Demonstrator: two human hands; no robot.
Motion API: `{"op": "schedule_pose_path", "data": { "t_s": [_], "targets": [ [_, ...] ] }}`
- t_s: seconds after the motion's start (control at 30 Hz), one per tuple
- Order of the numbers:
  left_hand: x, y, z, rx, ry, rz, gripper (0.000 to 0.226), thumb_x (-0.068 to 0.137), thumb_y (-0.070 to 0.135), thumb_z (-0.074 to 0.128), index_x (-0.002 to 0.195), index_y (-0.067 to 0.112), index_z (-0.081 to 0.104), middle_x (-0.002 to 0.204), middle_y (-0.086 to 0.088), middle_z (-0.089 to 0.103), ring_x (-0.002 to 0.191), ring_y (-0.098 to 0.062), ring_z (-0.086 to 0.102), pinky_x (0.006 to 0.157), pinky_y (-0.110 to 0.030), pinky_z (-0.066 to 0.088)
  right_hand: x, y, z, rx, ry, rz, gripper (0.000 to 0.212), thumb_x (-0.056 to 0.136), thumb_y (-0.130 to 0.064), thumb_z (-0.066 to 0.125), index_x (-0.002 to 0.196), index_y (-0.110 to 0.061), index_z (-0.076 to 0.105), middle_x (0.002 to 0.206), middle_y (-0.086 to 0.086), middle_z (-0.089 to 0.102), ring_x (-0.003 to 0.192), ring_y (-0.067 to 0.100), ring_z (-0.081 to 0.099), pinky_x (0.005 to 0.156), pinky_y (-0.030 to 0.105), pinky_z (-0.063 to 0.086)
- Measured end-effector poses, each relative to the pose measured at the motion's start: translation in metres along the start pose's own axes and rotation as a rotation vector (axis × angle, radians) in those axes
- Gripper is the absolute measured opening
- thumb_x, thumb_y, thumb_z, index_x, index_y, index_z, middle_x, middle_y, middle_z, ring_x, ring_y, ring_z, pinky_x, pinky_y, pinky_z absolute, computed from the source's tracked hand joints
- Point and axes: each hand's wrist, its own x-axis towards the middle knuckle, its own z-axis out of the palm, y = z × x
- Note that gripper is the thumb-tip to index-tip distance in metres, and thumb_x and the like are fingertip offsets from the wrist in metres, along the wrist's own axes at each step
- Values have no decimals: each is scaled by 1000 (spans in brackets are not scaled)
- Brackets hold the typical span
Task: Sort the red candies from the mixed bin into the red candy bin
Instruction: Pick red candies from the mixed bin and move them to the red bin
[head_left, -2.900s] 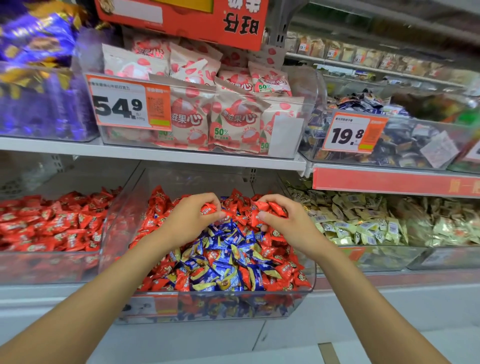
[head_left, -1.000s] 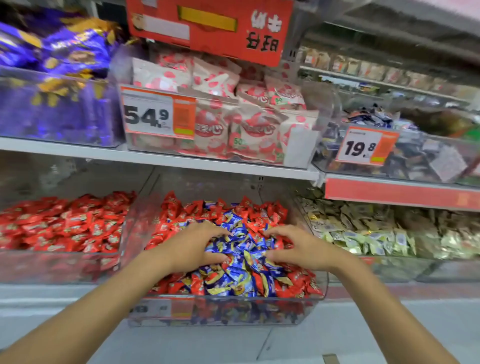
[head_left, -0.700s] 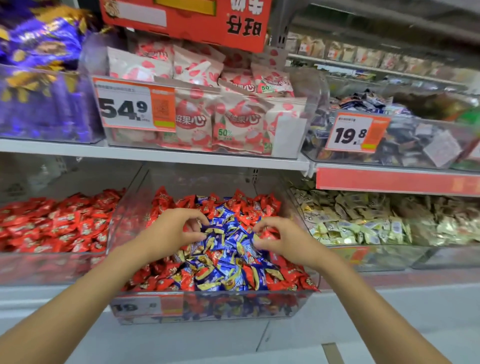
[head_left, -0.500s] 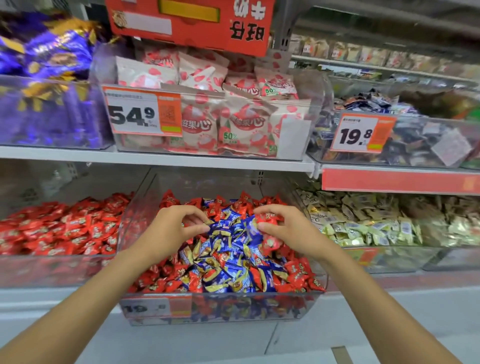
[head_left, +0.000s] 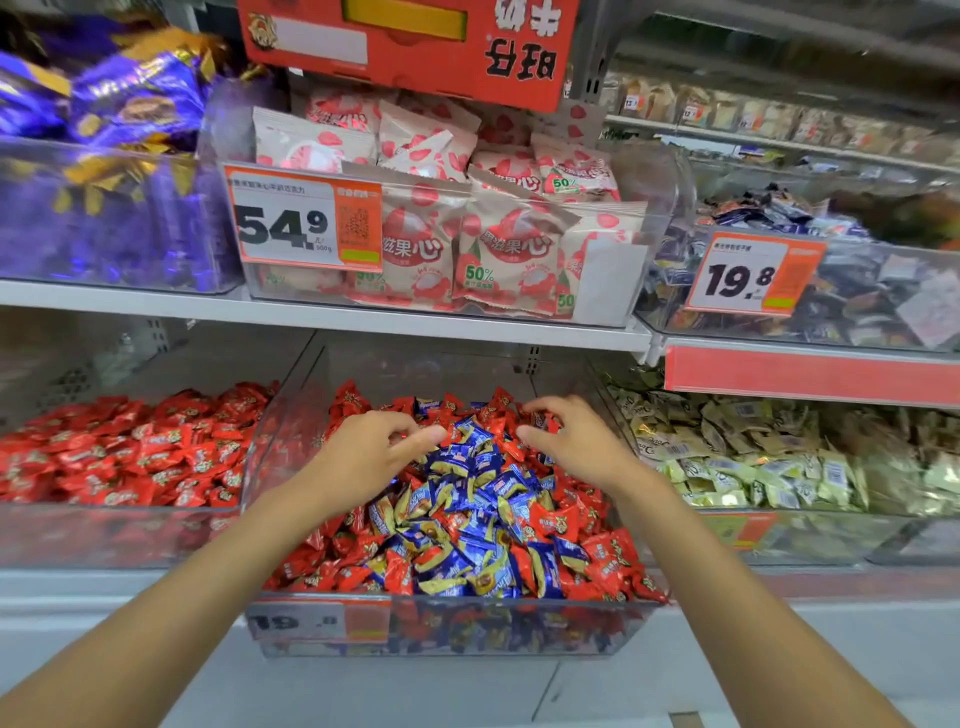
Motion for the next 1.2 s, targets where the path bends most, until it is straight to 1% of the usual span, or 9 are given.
{"op": "schedule_pose_path", "data": {
  "t_s": [0.1, 0.3, 0.4, 0.5, 0.67, 0.8, 0.93, 1.1, 1.2],
  "targets": [
    [10, -3, 8, 37, -11, -10, 36, 81, 58, 58, 83, 23, 68, 81, -6, 61, 69, -8, 52, 61, -18, 38, 14, 7, 19, -171, -142, 25, 49, 88, -46, 62, 132, -25, 53, 133, 12, 38, 127, 30, 41, 110, 37, 33],
    [23, -5, 11, -2, -45, 1, 25, 86, 50, 58, 101, 32, 65, 112, 9, 57, 104, -6, 51, 90, -25, 37, 2, 11, 12, -67, -161, -98, 11, 87, -28, 67, 83, -25, 57, 109, 0, 51, 99, 14, 49, 86, 27, 35],
    [18, 1, 9, -33, -67, 46, 16, 87, 45, 59, 98, 35, 63, 107, 12, 59, 99, -2, 53, 91, -26, 41, -13, 6, -4, 106, -54, -139, 12, 88, -18, 66, 81, -22, 57, 102, -2, 57, 81, 10, 54, 74, 23, 40],
    [8, 9, 2, -23, -69, 91, 18, 86, 45, 60, 100, 35, 63, 104, 14, 60, 97, 1, 54, 87, -23, 42, -33, 0, -23, 144, 41, -136, 14, 88, -13, 65, 84, -26, 60, 110, 1, 56, 88, 11, 54, 69, 18, 39],
    [-14, 8, -11, -33, -100, 124, 38, 72, 61, 59, 101, 38, 65, 102, 17, 61, 97, 9, 52, 79, -6, 37, -68, 3, -26, -76, -88, -140, 6, 92, -25, 60, 97, -28, 58, 110, -5, 48, 99, 8, 50, 86, 24, 37],
    [-34, 9, -12, -38, -185, 169, 53, 55, 83, 59, 90, 43, 64, 105, 17, 58, 103, 7, 50, 86, -8, 35, -82, 14, 0, -260, -278, -139, 31, 98, -33, 50, 127, -23, 51, 123, 0, 45, 114, 13, 45, 97, 26, 35],
    [-44, 12, -15, 3, -320, 182, 66, 41, 86, 62, 86, 38, 62, 102, 8, 50, 95, 1, 48, 83, -11, 38, -86, 19, 10, -272, -182, -138, 30, 96, -29, 53, 125, -20, 51, 122, 2, 47, 114, 16, 43, 94, 26, 33],
    [-53, 7, -15, 64, -497, 167, 46, 49, 76, 68, 74, 37, 63, 91, 8, 54, 84, 2, 49, 73, -13, 39, -86, 10, 5, -137, -36, -151, 18, 95, -26, 55, 112, -19, 53, 104, -1, 50, 89, 15, 48, 78, 28, 36],
    [-52, 5, -20, 63, -525, 129, 16, 70, 45, 78, 80, 39, 67, 89, 6, 61, 79, -1, 51, 74, -22, 42, -87, 5, -1, -12, 53, -168, 16, 93, -24, 60, 107, -17, 54, 92, -6, 53, 72, 2, 49, 66, 19, 38]
  ]
}}
